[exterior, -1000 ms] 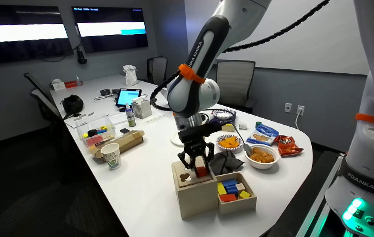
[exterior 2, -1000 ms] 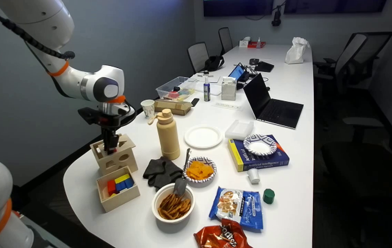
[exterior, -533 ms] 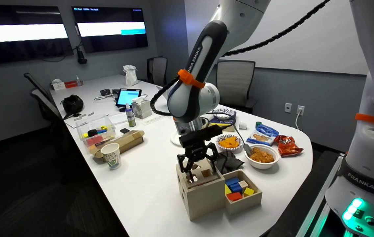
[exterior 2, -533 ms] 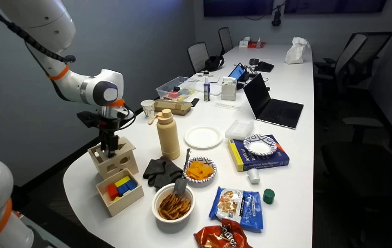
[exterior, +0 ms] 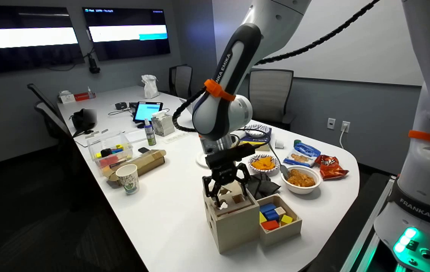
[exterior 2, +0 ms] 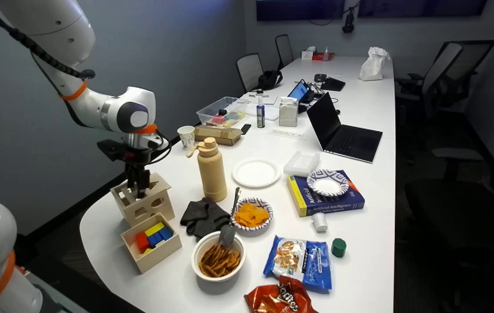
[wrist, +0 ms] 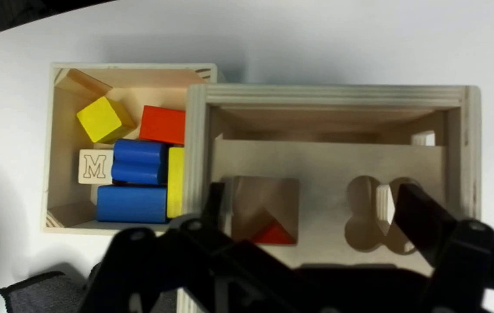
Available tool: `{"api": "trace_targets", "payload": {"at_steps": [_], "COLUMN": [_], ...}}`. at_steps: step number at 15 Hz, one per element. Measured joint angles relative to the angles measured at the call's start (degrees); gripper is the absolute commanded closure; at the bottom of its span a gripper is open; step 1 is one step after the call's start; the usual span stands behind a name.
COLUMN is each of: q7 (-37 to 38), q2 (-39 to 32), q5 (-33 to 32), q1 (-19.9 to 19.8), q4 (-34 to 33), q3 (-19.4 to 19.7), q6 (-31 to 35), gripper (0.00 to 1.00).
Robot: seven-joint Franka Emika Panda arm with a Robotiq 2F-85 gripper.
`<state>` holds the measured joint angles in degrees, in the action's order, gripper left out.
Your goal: Close the shape sorter, pick up an orange cube from the brown box and put it inside the shape sorter using the square shaped opening
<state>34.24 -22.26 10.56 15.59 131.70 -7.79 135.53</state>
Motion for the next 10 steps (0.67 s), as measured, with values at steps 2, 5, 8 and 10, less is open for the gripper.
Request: {"api": "trace_targets", "payload": {"at_steps": [2, 5, 8, 10], "q7": [-1.4, -2.5, -2.7, -3.1], "q2": [0.9, 3.5, 6.8, 8.8], "q5": [0.4, 0.6, 0.6, 0.5], "q1": [-0.1, -0.1, -0.2, -0.3], "q4": [0.0, 0.7, 1.7, 2.2], "q3": [-0.3, -0.6, -0.6, -0.6], "q6": [0.2, 0.2, 0.2, 0.0], "gripper": [0.00, 0.00, 0.00, 0.00]}}
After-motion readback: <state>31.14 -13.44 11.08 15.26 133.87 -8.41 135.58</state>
